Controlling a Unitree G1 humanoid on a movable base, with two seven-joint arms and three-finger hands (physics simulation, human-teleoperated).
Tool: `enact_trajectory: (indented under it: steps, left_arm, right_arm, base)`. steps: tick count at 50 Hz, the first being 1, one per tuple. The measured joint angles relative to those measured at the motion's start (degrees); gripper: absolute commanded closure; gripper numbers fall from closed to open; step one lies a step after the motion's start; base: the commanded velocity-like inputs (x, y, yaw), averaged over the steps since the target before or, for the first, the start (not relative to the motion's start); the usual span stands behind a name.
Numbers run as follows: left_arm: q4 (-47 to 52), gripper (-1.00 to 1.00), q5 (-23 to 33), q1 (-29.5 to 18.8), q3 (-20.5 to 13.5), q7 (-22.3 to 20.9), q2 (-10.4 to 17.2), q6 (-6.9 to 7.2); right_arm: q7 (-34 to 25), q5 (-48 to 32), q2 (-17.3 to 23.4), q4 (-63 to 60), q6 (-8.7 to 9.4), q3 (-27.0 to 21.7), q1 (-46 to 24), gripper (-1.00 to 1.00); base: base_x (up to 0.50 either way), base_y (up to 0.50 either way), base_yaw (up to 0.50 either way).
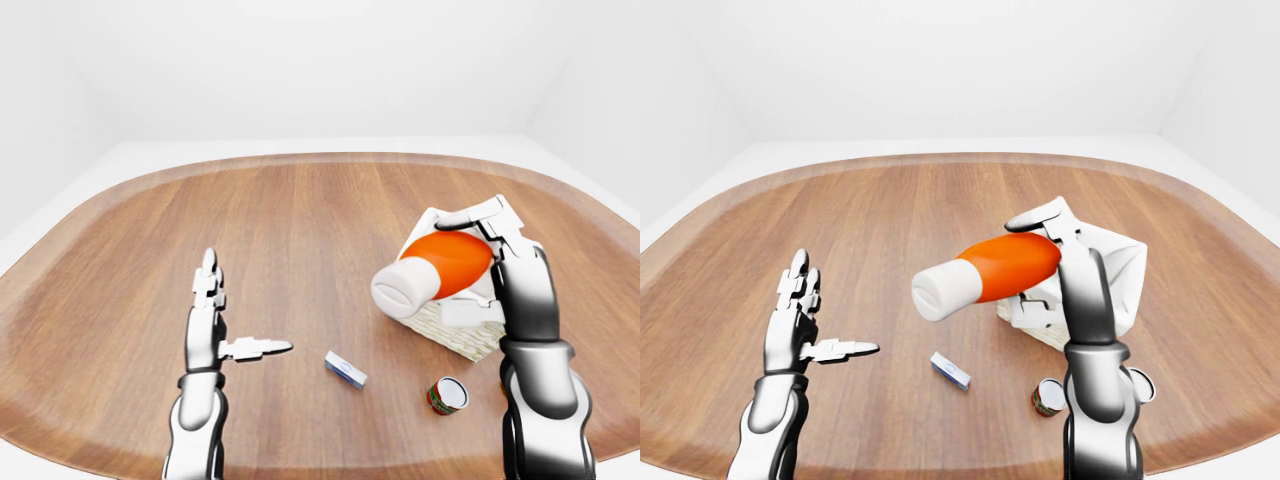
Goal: Pick up the ketchup, and put it in the basket.
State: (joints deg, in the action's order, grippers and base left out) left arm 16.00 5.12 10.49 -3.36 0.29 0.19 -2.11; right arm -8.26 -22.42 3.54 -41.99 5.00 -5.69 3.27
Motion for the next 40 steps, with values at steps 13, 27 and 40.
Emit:
enact_trajectory:
  steps: [13,27,40]
  left_arm:
    - [-0.29,-1.00,0.07,-0.13,0.05,0.15,-0.01,-0.12]
    - [-0.92,-1.00,0.04,-0.42,-0.10,0.30,0.05,-0.42]
    - [-2.50,-1.00,0.13,-1.19,-0.22,0.64,0.17,-1.08]
  right_arm:
    - [-6.66,-8.07,4.89,2.52,0.00,-5.06,-8.13,1.00]
    - [-10.39,-12.93,11.25,9.90,0.00,-9.70,-14.78,1.00]
    - [-12.15,-16.53,16.99,16.81,0.00,-12.74,-19.24,1.00]
  base:
    - [0.00,0.00,0.00]
    - [0.00,0.00,0.00]
    - [0.00,0.00,0.00]
